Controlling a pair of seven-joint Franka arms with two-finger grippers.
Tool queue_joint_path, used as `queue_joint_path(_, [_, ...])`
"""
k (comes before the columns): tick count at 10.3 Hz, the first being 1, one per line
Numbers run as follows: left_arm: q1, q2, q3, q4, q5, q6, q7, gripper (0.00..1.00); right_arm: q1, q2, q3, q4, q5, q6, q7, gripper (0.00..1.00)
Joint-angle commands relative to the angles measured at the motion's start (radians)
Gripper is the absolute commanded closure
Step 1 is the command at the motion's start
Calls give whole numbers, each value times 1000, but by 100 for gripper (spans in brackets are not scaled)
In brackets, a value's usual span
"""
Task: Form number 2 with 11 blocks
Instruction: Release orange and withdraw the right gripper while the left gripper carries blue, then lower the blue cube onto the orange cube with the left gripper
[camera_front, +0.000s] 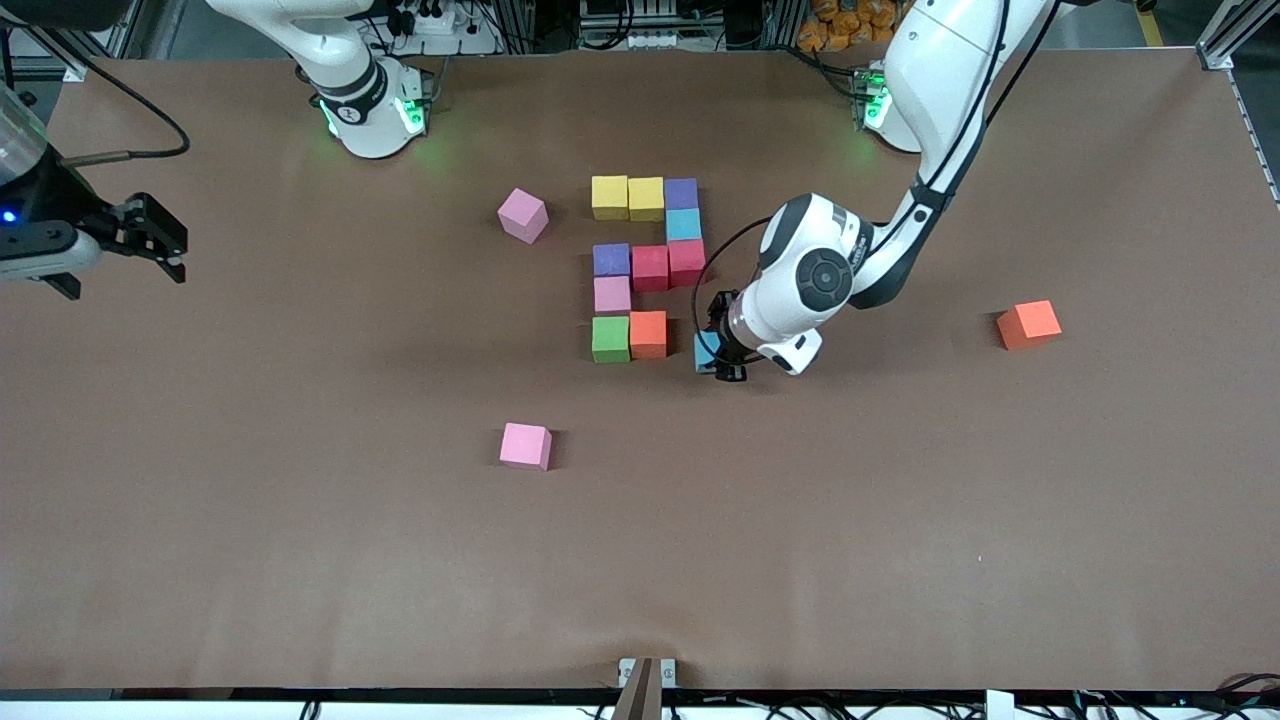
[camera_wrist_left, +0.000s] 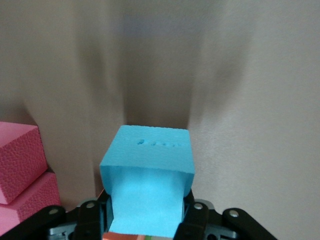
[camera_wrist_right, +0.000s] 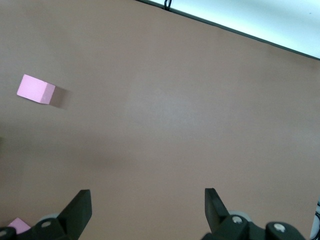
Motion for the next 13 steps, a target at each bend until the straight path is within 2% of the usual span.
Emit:
queue_joint_path(1, [-27,16,9,11,27,40,-61,71,-4,2,-16,32,18,-33,41,0])
queue_joint_path(2, [-39,18,9,14,27,49,-82,71,-28,2,-16,36,36,-60,43,0])
queue_joint_path(3, [-42,19,9,14,29,51,-92,71,-74,4,-34,55,140,-103,50,0])
queue_joint_path(4, [-51,24,9,16,29,54,-92,71,-97,7,-51,64,185,-117,55,0])
queue_joint_path(13, [-96,48,11,1,41,109,-93,68,-113,10,-66,78,181,-120,50,0])
